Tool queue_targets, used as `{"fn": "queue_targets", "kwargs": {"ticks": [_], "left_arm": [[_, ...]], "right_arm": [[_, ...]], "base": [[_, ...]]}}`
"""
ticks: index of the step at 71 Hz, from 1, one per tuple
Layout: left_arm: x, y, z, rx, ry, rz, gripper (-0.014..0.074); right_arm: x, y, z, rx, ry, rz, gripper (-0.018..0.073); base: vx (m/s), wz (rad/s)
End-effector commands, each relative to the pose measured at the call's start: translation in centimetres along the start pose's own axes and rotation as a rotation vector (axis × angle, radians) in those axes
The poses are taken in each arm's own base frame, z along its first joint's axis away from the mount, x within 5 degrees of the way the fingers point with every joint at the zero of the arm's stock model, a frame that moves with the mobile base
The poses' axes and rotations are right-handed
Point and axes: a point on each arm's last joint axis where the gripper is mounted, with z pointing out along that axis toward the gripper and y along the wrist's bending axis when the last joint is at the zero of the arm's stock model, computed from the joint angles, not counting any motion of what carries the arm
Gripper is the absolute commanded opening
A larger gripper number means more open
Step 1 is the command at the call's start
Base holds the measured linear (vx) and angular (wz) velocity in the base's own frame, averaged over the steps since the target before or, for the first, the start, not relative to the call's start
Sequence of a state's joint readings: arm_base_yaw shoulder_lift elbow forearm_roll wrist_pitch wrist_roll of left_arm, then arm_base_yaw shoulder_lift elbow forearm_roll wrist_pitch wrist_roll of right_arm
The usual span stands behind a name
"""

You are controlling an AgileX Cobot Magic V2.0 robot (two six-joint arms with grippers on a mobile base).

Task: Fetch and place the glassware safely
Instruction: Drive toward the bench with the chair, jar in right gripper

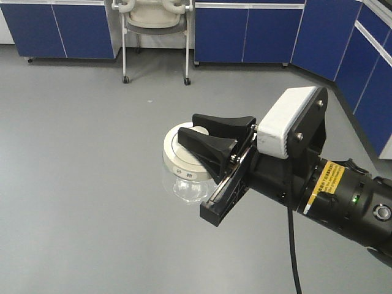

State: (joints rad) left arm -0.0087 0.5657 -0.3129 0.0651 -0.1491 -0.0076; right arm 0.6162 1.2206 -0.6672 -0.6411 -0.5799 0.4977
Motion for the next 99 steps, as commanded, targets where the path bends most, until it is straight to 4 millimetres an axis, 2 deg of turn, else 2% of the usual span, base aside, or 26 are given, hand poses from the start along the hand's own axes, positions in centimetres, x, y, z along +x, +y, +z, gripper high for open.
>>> {"fn": "queue_targets", "kwargs": {"ticks": [1,99], "left_arm": [[-1.54,-0.01,-0.04,0.004,-0.098,-0.017,-0.0007],[-1.54,-0.01,-0.04,0.004,-0.098,-0.017,-0.0007]], "right_arm": [[-2.53,0.28,-0.36,-0.028,-0.143,-0.002,-0.0003],[-2.49,0.25,-0.35,-0.025,-0.138,-0.002,-0.0003]], "base": [[0.55,0.05],[0.53,-0.01]]}}
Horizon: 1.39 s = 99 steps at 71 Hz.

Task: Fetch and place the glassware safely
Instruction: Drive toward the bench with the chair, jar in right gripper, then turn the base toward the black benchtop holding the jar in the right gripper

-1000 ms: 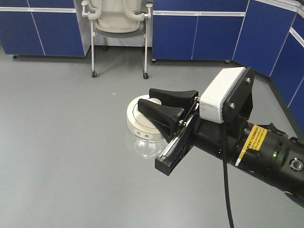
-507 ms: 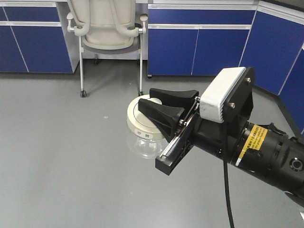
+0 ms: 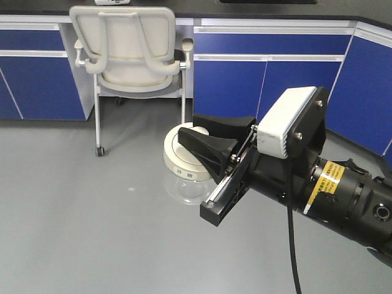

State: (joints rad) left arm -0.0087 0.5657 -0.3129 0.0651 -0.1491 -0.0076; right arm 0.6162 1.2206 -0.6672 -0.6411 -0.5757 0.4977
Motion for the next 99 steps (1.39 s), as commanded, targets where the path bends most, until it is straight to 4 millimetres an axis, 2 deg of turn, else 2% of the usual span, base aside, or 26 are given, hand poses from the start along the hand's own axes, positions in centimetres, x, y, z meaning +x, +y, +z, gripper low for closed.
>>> {"fn": "queue_targets", "kwargs": {"ticks": [1,35,99], "left_arm": [[-1.54,-0.01,-0.04,0.004,-0.098,-0.017,-0.0007],[-1.54,-0.01,-0.04,0.004,-0.098,-0.017,-0.0007],[-1.54,-0.01,-0.04,0.004,-0.098,-0.017,-0.0007]], "right_arm": [[-2.52,0.27,-0.36,-0.027,-0.141,-0.002,-0.0003],[-2.52,0.27,-0.36,-0.027,-0.141,-0.002,-0.0003],[-2.52,0.27,-0.36,-0.027,-0.141,-0.002,-0.0003]], "base": [[0.44,-0.05],[0.37,-0.27],[0.21,-0.76]]}}
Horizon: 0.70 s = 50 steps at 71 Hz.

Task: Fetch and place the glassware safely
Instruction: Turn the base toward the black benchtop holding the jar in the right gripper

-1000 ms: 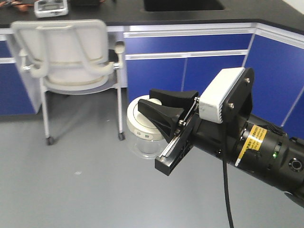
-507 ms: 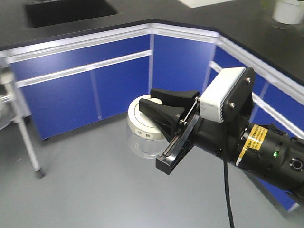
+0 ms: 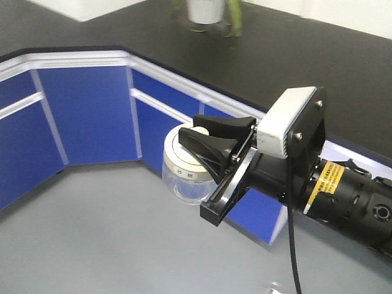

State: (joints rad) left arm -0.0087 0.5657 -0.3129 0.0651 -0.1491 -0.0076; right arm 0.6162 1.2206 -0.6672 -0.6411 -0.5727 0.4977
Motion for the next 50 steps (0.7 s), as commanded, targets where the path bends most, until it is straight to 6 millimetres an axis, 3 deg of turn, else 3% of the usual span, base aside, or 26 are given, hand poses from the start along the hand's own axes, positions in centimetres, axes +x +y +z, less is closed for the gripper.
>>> {"fn": "queue_targets", "kwargs": {"ticks": [1,50], "left_arm": [[-1.54,-0.01,-0.04,0.004,-0.098,-0.017,-0.0007],[-1.54,-0.01,-0.04,0.004,-0.098,-0.017,-0.0007]], "right_arm": [[-2.54,0.28,-0.37,-0.028,-0.144,-0.002,-0.0003],[-2.54,0.28,-0.37,-0.028,-0.144,-0.002,-0.0003]], "base": [[0.18,-0.78],[0.16,-0.84]]}}
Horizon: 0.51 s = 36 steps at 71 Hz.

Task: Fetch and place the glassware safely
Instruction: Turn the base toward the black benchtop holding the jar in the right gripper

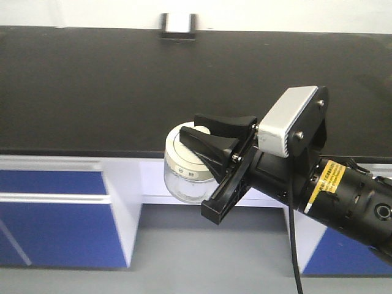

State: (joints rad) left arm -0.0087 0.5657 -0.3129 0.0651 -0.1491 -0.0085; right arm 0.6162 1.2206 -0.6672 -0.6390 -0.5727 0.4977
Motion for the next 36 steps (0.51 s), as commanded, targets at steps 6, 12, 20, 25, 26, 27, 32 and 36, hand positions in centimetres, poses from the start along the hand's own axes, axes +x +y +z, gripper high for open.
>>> {"fn": "queue_targets", "kwargs": {"ticks": [6,12,20,25,26,27,32,36], "left_arm": [[-1.54,-0.01,-0.04,0.004,-0.098,-0.016,-0.0007],[-1.54,-0.01,-0.04,0.004,-0.098,-0.016,-0.0007],[-1.54,-0.01,-0.04,0.004,-0.098,-0.016,-0.0007],[-1.54,-0.01,-0.04,0.004,-0.098,-0.016,-0.0007],[-1.54,-0.01,-0.04,0.004,-0.098,-0.016,-0.0007],[-1.54,-0.01,-0.04,0.004,-0.098,-0.016,-0.0007],[-1.54,-0.01,-0.04,0.004,-0.098,-0.016,-0.0007],[-1.54,-0.01,-0.04,0.004,-0.098,-0.016,-0.0007]], "right_arm": [[-2.54,0.29,-0.37,-0.029,-0.143,-0.003,-0.0003],[-2.54,0.29,-0.37,-0.029,-0.143,-0.003,-0.0003],[-2.54,0.29,-0.37,-0.029,-0.143,-0.003,-0.0003],[-2.54,0.29,-0.37,-0.029,-0.143,-0.003,-0.0003],[-2.54,0.29,-0.37,-0.029,-0.143,-0.003,-0.0003],[-2.54,0.29,-0.37,-0.029,-0.143,-0.003,-0.0003],[-2.54,0.29,-0.37,-0.029,-0.143,-0.003,-0.0003],[-2.54,0.29,-0.37,-0.029,-0.143,-0.003,-0.0003]], "base": [[0.14,-0.61],[0.14,-0.49],[0.14,-0.38],[0.14,-0.29],[0.14,-0.25],[0.14,-0.25],[0.15,-0.21],[0.16,-0.16]]}}
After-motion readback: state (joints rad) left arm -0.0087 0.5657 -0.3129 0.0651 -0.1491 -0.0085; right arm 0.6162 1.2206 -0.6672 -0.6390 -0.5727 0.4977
